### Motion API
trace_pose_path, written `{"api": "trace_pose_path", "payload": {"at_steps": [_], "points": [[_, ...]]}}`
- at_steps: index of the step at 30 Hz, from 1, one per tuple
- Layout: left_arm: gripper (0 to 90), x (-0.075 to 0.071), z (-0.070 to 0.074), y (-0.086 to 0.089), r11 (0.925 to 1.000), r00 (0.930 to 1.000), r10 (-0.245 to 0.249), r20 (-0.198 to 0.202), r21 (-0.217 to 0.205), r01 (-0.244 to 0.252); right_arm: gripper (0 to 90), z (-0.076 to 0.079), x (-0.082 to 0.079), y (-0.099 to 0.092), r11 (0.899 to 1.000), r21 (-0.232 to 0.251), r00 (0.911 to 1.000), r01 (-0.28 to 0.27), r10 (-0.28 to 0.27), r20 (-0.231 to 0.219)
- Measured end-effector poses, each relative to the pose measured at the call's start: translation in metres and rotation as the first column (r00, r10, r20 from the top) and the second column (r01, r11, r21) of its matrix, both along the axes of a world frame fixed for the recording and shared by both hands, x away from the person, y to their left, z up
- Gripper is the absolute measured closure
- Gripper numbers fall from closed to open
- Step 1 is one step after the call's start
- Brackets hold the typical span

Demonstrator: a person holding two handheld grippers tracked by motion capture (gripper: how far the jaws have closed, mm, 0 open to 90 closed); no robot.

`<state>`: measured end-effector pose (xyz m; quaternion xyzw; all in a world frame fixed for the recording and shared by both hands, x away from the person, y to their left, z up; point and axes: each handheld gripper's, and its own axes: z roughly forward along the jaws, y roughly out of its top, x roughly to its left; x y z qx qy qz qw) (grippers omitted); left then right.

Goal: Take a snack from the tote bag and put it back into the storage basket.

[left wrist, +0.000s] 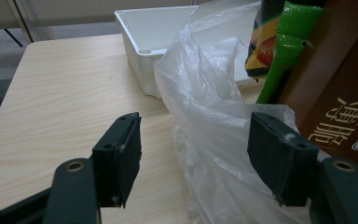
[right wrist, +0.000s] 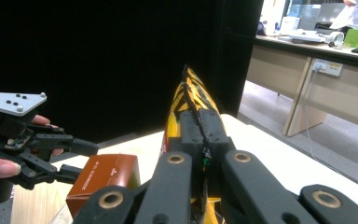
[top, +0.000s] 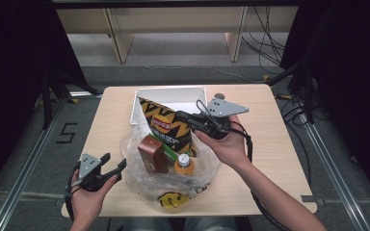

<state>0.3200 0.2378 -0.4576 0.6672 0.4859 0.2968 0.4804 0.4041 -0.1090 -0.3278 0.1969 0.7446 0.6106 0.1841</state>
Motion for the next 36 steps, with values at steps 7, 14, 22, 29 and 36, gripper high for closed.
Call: {"api": "trace_pose_path", "payload": {"at_steps": [7, 14, 22, 29, 36], "points": [[34.6, 0.000, 0.000, 0.000, 1.0000, 1.0000, -0.002, 0.000, -0.003, 0.002, 90.0, 0.007, 0.000, 0.002, 1.000, 0.015, 0.9999, -0.007, 0.007, 0.008], [34.6, 0.000, 0.000, -0.001, 1.0000, 1.0000, -0.002, -0.002, -0.002, 0.002, 90.0, 0.013, 0.000, 0.005, 1.000, 0.027, 0.9999, -0.009, 0.009, 0.007], [34.6, -0.001, 0.000, -0.001, 1.0000, 1.0000, 0.002, -0.003, 0.005, -0.002, 90.0, 0.024, 0.002, 0.006, 0.999, 0.045, 0.9995, -0.015, 0.013, 0.029], [34.6, -0.001, 0.000, -0.002, 1.0000, 0.9999, 0.005, -0.012, -0.001, -0.005, 90.0, 0.031, 0.003, 0.005, 0.998, 0.059, 0.9992, -0.010, 0.008, 0.040], [34.6, -0.001, 0.000, -0.003, 1.0000, 0.9999, 0.003, -0.012, -0.004, -0.003, 90.0, 0.039, 0.003, 0.004, 0.997, 0.074, 0.9990, -0.008, 0.005, 0.045]]}}
